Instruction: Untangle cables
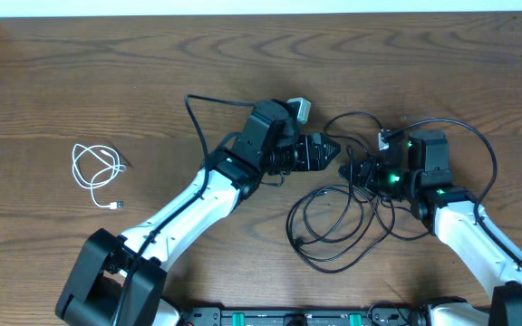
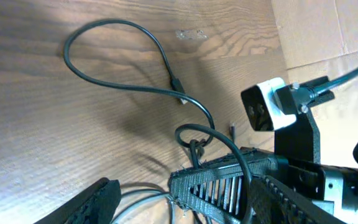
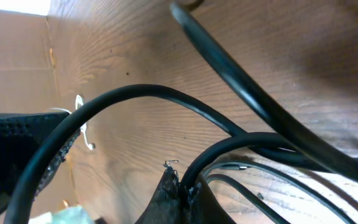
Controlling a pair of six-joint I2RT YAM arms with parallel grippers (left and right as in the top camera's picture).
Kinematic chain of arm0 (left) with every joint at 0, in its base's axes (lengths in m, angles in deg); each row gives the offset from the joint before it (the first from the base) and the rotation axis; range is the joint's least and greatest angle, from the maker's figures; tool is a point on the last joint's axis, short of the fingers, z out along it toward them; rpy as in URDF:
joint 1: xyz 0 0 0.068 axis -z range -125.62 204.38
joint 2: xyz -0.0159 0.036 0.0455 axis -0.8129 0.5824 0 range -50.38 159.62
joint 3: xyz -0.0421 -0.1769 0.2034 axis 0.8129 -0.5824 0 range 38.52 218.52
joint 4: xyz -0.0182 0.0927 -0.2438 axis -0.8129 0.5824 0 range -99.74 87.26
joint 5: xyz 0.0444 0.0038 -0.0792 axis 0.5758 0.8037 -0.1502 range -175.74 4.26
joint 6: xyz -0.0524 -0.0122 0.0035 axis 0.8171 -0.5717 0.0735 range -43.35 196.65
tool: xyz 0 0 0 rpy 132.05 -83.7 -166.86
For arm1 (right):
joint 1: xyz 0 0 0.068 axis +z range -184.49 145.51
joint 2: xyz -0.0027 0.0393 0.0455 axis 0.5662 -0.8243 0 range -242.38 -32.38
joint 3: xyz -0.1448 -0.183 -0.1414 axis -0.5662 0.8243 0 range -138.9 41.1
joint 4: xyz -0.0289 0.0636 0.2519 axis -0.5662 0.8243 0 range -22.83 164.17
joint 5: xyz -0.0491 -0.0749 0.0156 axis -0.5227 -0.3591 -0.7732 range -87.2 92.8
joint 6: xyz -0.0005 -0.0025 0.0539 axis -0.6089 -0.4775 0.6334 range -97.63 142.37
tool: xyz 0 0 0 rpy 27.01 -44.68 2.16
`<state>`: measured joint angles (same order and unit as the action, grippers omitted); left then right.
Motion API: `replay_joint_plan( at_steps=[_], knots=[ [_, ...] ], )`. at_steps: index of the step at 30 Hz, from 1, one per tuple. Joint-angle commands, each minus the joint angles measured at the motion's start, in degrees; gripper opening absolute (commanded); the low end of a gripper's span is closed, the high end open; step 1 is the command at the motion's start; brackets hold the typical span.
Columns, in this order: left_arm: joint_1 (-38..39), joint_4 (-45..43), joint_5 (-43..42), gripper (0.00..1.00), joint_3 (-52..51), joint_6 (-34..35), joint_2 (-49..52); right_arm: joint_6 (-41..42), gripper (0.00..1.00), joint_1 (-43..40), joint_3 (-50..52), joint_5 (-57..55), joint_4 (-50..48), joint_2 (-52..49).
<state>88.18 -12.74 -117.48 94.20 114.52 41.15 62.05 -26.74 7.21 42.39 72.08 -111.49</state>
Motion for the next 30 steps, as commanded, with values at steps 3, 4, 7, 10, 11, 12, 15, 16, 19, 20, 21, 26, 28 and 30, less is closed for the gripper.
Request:
replay_joint_plan(
  at_steps=[3,4,7,10,11,12,15,16,19,20,21,26,28,30],
  knots=[
    [0.02,-0.07,-2.36,0.71,-0.11,2.97,0.83,-9.01,0.02,0.5,-0.02,-0.7,1.27,0.79],
    [0.02,-0.09,-2.62,0.71,-0.11,2.99,1.05,-10.01,0.02,0.5,-0.02,-0.7,1.7,0.79],
    [0.02,-0.07,-3.02,0.7,-0.11,2.97,1.88,-12.24,0.02,0.5,-0.02,-1.42,2.56,0.79],
    [0.02,0.11,-4.31,0.7,-0.11,2.97,3.39,-11.41,0.02,0.5,-0.02,-8.72,4.83,0.79],
    [0.02,0.11,-4.52,0.69,-0.11,2.97,3.69,-11.43,0.01,0.5,-0.02,-11.04,5.7,0.79],
    [0.02,0.09,-4.72,0.69,-0.11,2.95,4.11,-11.47,0.01,0.5,-0.02,-12.33,6.36,0.79],
    [0.02,0.09,-5.14,0.69,-0.11,2.95,4.76,-11.5,0.01,0.5,-0.02,-13.62,7.54,0.79],
    [0.02,0.09,-5.18,0.69,-0.11,2.95,4.83,-11.54,0.01,0.5,-0.02,-13.62,7.56,0.79],
    [0.02,-0.31,-5.99,0.69,-0.11,2.95,4.83,-14.27,0.01,0.5,-0.02,-14.03,7.54,0.66],
    [0.02,-0.35,-6.36,0.69,-0.11,2.95,4.83,-15.67,0.01,0.5,-0.02,-14.01,7.54,0.55],
    [0.02,-0.33,-6.64,0.69,-0.11,2.95,4.83,-17.27,0.01,0.5,-0.02,-13.99,7.54,0.42],
    [0.07,-0.11,-6.58,0.69,-0.11,2.95,4.83,-26.77,0.01,0.61,0.0,-9.97,7.52,-0.33],
    [0.07,-0.09,-6.58,0.69,-0.11,2.93,4.83,-30.82,0.01,0.68,0.0,-2.05,6.45,-0.35],
    [-0.11,-0.09,-6.6,0.69,-0.11,2.64,4.83,-35.12,0.01,1.01,0.0,6.23,4.55,-0.35]
  ],
)
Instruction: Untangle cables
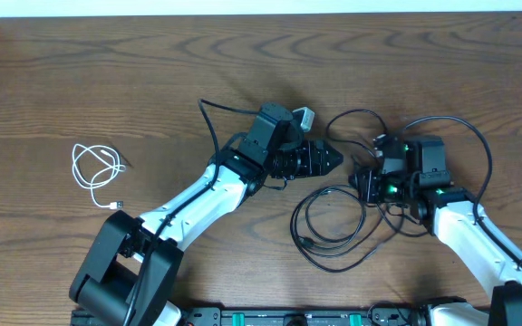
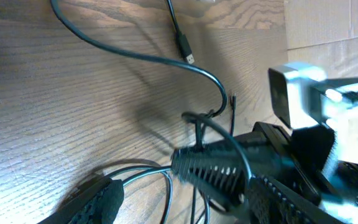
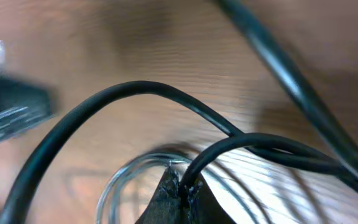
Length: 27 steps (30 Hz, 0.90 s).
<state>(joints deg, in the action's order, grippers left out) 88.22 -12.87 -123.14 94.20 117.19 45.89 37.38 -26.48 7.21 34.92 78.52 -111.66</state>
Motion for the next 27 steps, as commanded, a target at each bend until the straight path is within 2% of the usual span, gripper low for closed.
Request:
replay_joint_plan(
  at_steps=[1,4,10,13,18,27],
  knots=[
    [-0.55,0.04,-0.96,0.68,-0.11,-0.5,0.09,-11.96,0.01,1.14,0.0,15.3,-2.89,-0.17],
    [-2.58,0.74,-1.31,0.65,-0.11,-1.01,0.09,-13.6,0.01,2.29,0.0,12.0,-3.69,-0.17],
    [-9.81,0.94,-13.14,0.65,-0.11,-1.01,0.07,-13.62,0.01,4.68,0.0,5.31,-4.68,-0.17],
    [-11.15,0.9,-15.04,0.65,-0.11,0.57,0.09,-13.6,0.01,5.6,0.0,1.73,-4.72,-0.17],
    [-10.19,0.94,-19.45,0.51,-0.11,3.74,0.09,-13.57,0.01,6.64,0.0,-2.23,-4.72,-0.17],
    [-3.78,1.01,-19.43,0.51,-0.11,5.88,0.09,-13.57,0.01,6.67,0.0,-2.21,-4.7,-0.17]
  ],
)
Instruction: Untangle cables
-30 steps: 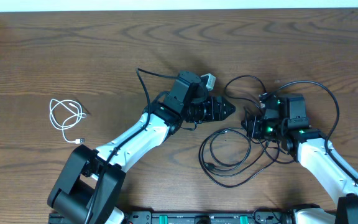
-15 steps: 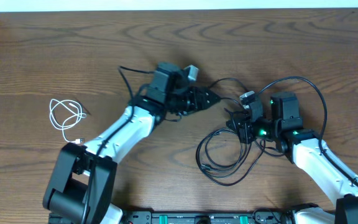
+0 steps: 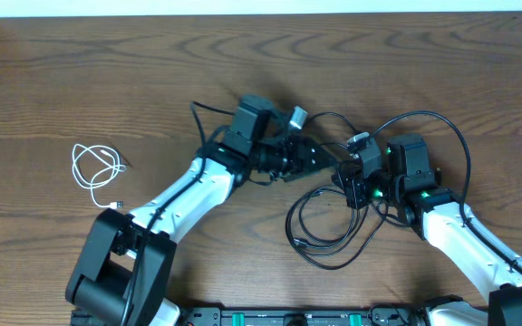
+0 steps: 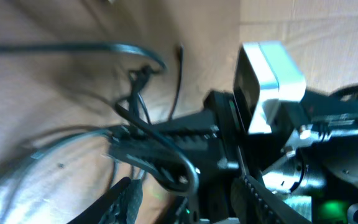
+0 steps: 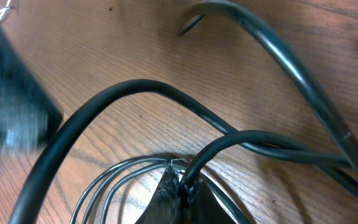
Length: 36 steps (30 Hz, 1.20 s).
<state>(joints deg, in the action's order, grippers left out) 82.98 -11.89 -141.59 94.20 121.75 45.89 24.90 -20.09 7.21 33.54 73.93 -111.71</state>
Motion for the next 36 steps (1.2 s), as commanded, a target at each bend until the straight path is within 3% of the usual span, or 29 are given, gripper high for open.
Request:
replay_joint_plan(
  at_steps=[1,11,18,22,32,36],
  knots=[
    [1.79,0.22,-0.35,0.51,-0.11,1.38,0.09,-1.09,0.01,0.28,0.0,-0.83,-0.11,-0.13],
    [2.69,0.61,10.58,0.51,-0.11,8.17,0.11,-0.87,0.01,0.28,0.0,-0.79,-0.09,-0.13],
    [3.52,-3.58,10.75,0.5,-0.11,10.69,1.68,-0.87,0.01,0.28,0.0,-0.79,-0.09,-0.13],
    [3.63,-3.52,10.86,0.42,-0.11,11.63,3.23,-0.87,0.01,0.28,0.0,-0.79,0.07,-0.13],
    [3.63,-3.61,9.81,0.42,-0.11,15.87,3.72,-0.87,0.01,0.28,0.0,-0.79,0.33,-0.13],
    [3.63,-4.37,9.57,0.36,-0.11,16.74,3.72,-0.9,0.01,0.28,0.0,-0.81,0.31,-0.13]
  ],
)
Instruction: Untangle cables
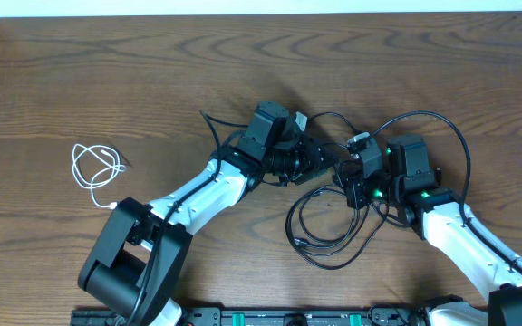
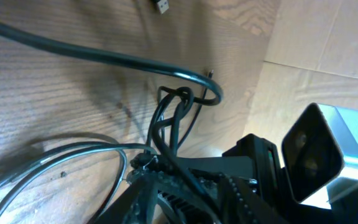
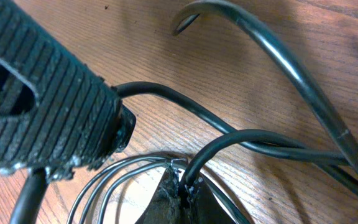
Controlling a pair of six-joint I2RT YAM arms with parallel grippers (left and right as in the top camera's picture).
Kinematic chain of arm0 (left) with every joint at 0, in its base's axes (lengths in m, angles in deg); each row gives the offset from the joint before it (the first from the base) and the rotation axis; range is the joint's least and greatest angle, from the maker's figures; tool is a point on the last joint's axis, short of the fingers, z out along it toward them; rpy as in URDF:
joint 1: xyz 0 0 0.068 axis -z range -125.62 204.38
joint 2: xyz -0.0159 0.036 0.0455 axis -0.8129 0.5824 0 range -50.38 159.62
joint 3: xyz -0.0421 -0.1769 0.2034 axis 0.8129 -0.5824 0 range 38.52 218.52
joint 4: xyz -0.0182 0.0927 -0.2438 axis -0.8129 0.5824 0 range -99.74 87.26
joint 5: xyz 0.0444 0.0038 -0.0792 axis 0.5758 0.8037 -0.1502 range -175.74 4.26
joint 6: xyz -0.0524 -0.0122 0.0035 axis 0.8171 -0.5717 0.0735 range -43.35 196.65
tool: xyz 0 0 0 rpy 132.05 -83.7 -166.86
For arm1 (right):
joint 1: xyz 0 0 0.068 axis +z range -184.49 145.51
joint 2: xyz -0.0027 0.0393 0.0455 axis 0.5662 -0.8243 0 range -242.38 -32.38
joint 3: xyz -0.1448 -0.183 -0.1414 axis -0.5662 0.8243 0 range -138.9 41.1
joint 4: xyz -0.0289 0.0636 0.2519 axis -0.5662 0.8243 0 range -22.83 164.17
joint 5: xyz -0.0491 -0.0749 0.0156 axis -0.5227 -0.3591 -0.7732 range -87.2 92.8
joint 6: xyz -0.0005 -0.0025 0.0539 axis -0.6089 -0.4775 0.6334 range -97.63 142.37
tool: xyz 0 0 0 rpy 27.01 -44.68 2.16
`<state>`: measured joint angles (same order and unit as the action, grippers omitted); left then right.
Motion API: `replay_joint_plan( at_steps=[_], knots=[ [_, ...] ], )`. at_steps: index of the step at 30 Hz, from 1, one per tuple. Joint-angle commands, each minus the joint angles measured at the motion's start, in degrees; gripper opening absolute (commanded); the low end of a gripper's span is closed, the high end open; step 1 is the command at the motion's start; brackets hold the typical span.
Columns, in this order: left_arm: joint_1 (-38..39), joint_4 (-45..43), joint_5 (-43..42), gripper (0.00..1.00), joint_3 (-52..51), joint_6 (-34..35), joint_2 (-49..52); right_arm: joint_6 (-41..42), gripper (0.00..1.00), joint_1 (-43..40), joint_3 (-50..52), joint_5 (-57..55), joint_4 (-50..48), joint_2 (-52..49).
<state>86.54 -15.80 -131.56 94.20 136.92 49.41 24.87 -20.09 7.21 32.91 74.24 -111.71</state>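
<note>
A tangle of black cable (image 1: 333, 226) lies at centre right, with a wide loop (image 1: 456, 136) arching over my right arm. My right gripper (image 1: 350, 186) is shut on one strand, which sits pinched at its tips (image 3: 182, 186). My left gripper (image 1: 326, 166) faces it from the left, almost touching. Its ribbed finger (image 3: 48, 106) fills the right wrist view, covering part of a strand. In the left wrist view a small knot (image 2: 176, 102) lies just beyond the left gripper (image 2: 191, 174). Its jaws are narrowed but apart, with strands running in between.
A coiled white cable (image 1: 95, 172) lies by itself far left on the wooden table (image 1: 107, 72). A USB plug (image 2: 161, 5) on a black lead lies behind the left gripper. The table's far edge (image 1: 261, 13) runs along the top.
My left arm has shifted a little right, bringing its fingertip right beside the right gripper's hold, and its jaws look narrower. The right gripper and its strand have not moved.
At first my left gripper stood wide open facing the right gripper, which was shut on a black strand. The right gripper then sat further left with the strand, the big loop lifted over it. The left gripper has since closed in on that spot.
</note>
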Motion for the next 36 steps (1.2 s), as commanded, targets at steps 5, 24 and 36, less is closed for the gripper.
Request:
replay_joint_plan(
  at_steps=[5,24,36],
  knots=[
    [0.07,-2.23,-1.73,0.29,-0.11,2.49,0.2,-0.87,0.01,0.28,0.0,-0.17,0.02,-0.13],
    [0.2,-3.32,-0.83,0.25,-0.11,4.61,0.2,-0.87,0.01,0.28,0.0,-0.17,0.0,-0.13],
    [2.34,-3.5,-0.79,0.2,-0.11,9.7,0.2,-0.85,0.01,0.28,0.0,-0.15,0.02,-0.13]
  ],
)
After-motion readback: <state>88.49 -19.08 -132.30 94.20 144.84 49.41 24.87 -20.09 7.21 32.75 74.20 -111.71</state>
